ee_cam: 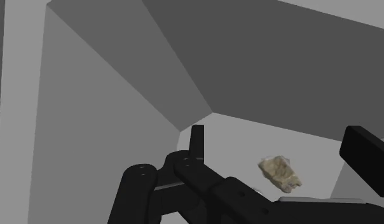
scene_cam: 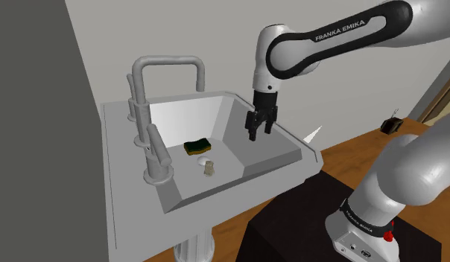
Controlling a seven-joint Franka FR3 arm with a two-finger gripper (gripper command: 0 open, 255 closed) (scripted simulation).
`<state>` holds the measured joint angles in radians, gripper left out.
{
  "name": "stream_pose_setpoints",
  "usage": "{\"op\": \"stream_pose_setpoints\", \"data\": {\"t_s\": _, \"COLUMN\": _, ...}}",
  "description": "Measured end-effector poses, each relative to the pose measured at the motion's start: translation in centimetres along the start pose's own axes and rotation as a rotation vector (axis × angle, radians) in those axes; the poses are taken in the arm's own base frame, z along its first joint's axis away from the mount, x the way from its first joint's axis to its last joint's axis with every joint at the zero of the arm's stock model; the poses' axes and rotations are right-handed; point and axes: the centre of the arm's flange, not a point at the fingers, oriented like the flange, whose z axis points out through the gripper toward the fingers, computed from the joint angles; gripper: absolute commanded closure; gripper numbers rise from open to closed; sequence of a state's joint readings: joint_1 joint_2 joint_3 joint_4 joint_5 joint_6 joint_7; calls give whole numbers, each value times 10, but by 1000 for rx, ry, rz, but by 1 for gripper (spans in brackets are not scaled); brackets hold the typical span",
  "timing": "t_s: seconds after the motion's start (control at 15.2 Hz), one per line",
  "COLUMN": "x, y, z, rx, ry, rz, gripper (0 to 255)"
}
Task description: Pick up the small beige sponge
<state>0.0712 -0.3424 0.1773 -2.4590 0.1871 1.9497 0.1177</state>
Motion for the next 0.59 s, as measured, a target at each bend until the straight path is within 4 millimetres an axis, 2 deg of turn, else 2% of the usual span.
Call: {"op": "stream_pose_setpoints", "data": {"t_s": 0.59, "x": 78, "y": -56, "z": 68, "rx": -39, "ry": 39, "rz": -7, "gripper": 0}}
